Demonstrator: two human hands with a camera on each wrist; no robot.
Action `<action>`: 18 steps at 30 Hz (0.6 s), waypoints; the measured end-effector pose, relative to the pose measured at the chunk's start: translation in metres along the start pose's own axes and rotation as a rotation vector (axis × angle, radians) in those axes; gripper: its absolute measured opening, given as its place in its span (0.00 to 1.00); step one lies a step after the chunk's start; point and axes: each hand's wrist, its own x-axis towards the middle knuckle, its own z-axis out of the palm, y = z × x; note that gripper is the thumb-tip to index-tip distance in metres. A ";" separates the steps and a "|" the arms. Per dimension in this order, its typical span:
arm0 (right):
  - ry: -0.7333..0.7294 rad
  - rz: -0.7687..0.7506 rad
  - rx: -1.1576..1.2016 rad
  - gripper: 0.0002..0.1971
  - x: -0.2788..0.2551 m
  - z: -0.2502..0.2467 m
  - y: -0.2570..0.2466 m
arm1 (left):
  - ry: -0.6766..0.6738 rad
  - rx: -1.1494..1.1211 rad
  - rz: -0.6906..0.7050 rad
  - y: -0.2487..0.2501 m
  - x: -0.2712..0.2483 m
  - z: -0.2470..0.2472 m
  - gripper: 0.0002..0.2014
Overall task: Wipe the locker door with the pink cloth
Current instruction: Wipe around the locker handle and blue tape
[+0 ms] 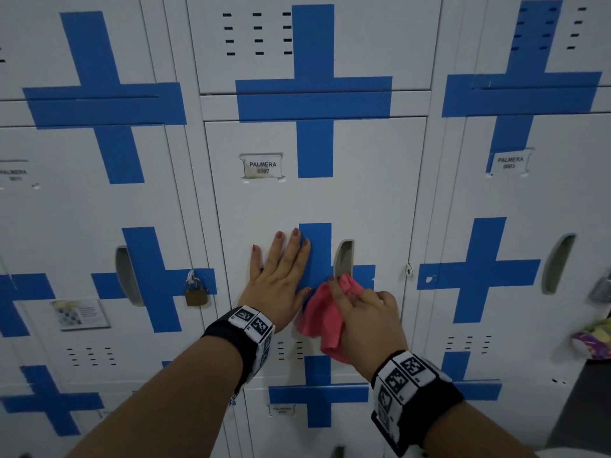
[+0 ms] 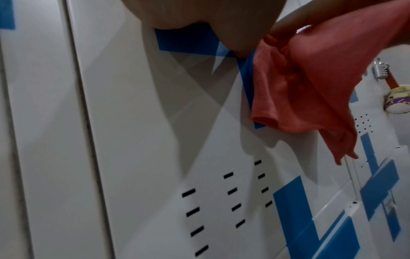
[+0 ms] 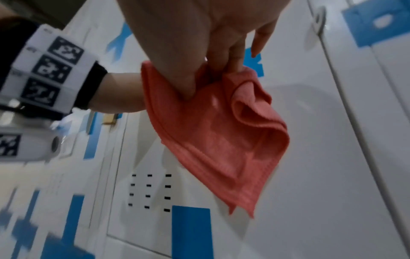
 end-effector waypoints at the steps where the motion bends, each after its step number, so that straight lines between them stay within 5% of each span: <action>1: 0.064 0.017 0.056 0.37 -0.001 0.002 0.001 | 0.001 0.007 0.002 0.000 0.000 0.000 0.42; 5: 0.163 -0.032 0.211 0.37 -0.015 0.014 -0.001 | 0.009 0.009 0.007 -0.001 0.000 0.001 0.42; 9: -0.024 -0.301 0.040 0.42 -0.032 0.045 -0.008 | 0.015 -0.004 0.011 0.000 0.000 0.001 0.47; 14: -0.254 -0.261 -0.080 0.53 -0.042 0.072 0.009 | 0.005 0.017 0.009 -0.001 0.000 0.000 0.41; 18: -0.187 -0.065 -0.021 0.54 -0.064 0.073 0.026 | 0.021 0.020 0.013 -0.001 0.000 0.002 0.41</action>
